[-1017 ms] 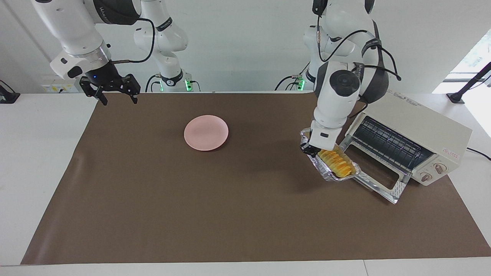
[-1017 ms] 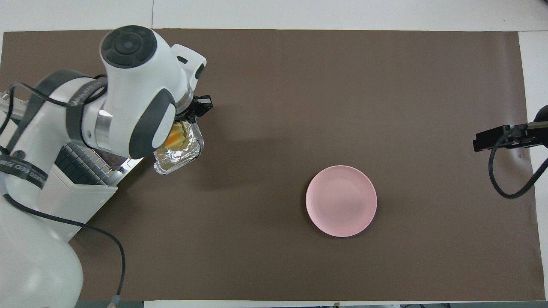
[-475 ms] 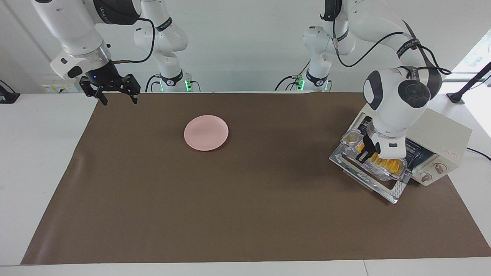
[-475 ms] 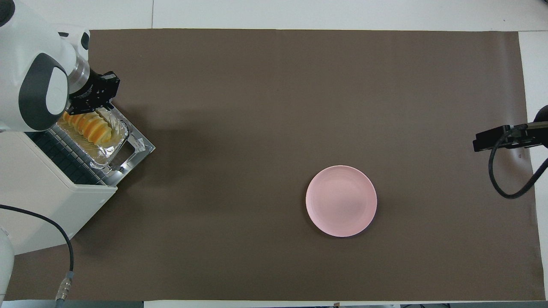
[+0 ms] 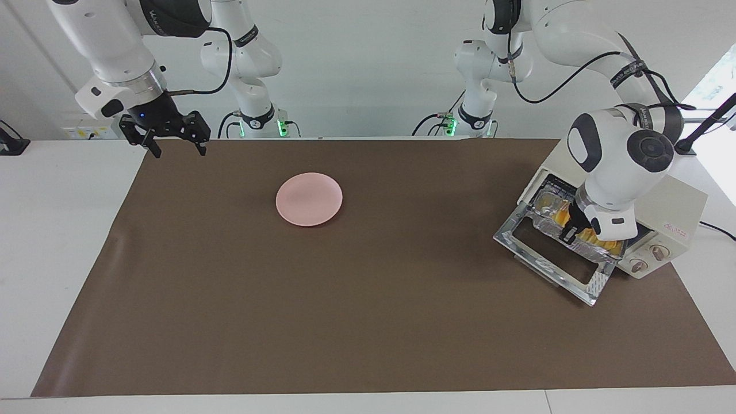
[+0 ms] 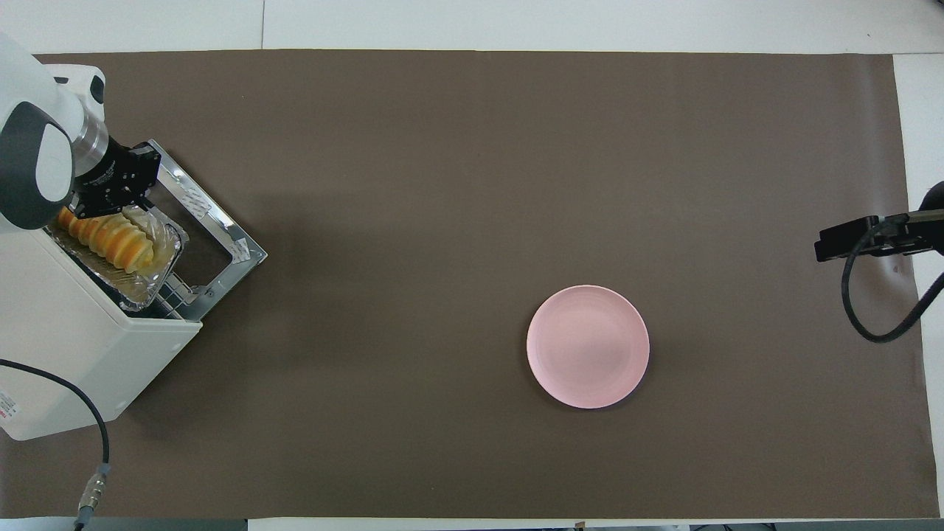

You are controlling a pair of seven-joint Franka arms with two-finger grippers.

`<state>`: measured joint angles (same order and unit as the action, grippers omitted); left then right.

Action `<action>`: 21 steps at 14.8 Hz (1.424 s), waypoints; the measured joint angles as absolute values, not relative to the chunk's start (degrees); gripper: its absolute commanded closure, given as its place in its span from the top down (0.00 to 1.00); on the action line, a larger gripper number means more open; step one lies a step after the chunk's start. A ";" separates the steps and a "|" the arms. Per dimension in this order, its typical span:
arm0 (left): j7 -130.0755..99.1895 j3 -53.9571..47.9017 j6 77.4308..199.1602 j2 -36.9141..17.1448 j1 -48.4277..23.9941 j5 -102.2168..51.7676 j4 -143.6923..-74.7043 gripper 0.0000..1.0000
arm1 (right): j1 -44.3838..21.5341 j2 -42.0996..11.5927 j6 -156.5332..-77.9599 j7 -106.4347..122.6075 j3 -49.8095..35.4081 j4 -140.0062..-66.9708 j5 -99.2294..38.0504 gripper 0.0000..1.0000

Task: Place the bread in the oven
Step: 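Carry the foil tray with the left gripper into the toaster oven, then release the tray inside the oven and raise the left gripper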

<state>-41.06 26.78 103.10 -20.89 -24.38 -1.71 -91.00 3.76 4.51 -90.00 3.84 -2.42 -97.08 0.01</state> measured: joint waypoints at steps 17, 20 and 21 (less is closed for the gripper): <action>-35.39 28.62 106.08 -17.45 -24.99 3.10 -99.48 1.00 | 3.76 4.51 -90.00 3.84 -2.42 -97.08 0.01 1.00; -33.77 28.61 107.10 -17.24 -25.01 3.10 -99.48 1.00 | 3.76 4.51 -90.00 3.83 -2.42 -97.08 0.01 1.00; -33.23 28.52 107.75 -17.21 -25.07 3.10 -99.36 1.00 | 3.76 4.51 -90.00 3.84 -2.42 -97.08 0.01 1.00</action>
